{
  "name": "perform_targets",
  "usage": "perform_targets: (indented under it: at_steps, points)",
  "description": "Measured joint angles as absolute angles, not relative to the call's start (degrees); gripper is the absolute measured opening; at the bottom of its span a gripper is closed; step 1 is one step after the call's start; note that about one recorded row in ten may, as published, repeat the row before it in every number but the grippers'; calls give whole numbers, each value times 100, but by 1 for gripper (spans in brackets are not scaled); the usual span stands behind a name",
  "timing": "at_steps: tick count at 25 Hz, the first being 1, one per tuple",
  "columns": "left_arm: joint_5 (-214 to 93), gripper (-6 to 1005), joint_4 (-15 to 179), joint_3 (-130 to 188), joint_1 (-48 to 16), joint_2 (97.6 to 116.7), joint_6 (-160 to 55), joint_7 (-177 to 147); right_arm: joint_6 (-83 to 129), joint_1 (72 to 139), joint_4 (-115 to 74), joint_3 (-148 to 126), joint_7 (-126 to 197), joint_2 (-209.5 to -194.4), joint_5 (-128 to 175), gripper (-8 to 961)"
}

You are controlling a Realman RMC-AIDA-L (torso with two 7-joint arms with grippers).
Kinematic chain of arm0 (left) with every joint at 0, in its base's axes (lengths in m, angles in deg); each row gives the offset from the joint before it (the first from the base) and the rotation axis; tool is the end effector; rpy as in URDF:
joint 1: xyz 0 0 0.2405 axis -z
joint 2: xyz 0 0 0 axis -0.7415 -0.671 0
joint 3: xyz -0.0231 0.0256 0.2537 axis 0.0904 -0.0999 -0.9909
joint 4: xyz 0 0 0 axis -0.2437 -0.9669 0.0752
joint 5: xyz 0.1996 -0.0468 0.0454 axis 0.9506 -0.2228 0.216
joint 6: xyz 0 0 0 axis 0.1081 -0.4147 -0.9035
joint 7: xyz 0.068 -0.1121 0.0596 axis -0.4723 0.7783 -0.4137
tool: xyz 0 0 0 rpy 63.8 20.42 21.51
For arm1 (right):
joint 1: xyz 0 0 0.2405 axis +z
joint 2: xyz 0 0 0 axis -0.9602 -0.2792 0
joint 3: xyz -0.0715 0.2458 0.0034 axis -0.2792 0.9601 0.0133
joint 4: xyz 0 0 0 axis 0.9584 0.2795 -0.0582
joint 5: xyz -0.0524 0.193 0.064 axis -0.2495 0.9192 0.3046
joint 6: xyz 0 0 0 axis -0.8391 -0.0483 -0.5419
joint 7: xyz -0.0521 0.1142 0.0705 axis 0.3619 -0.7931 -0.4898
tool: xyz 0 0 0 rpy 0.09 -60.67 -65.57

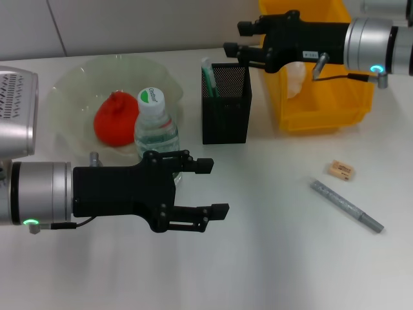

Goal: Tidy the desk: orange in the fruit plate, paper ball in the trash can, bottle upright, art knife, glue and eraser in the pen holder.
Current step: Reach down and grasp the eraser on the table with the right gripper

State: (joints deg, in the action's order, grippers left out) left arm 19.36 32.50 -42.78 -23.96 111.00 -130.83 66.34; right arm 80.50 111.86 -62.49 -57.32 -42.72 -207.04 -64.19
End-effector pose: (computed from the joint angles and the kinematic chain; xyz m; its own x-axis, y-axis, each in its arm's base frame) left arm -0.1929 0.3017 -0.0384 0.8577 0.1674 0.4861 0.1828 -0.9830 0.0160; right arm 0.1900 0.4210 0.0212 0.8818 -0.0948 -0.4620 -0.3301 -0.8238 -0.4609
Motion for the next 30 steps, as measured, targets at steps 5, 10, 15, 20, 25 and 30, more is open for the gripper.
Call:
perform_targets:
  at_steps: [5, 10, 15, 20, 25, 30]
  points:
    - [1936, 799, 3252, -4278, -2388, 11100, -13079, 6633, 8114, 10926, -6752, -5727, -4406, -20750, -6403, 502]
    - [1936, 799, 3317, -4277, -2355, 11099, -13039, 6633, 8220, 10685, -7151, -5765, -4501, -20799, -6386, 550]
    - [1935, 800, 3516, -4237, -2241, 11095, -13030, 6622, 8476, 10412, -7554, -5767, -4666, -20822, -6372, 606]
    - [1935, 800, 3534, -4230, -2227, 11096, -13031, 6620, 8635, 10132, -7903, -5773, -4893, -20824, -6387, 684]
    - [1932, 800, 3534, -4231, -2232, 11100, -13040, 6617, 8858, 9879, -8187, -5775, -5055, -20824, -6411, 753]
    - [1828, 801, 3535, -4225, -2264, 11089, -13129, 6587, 9059, 9547, -8476, -5774, -5241, -20831, -6437, 756]
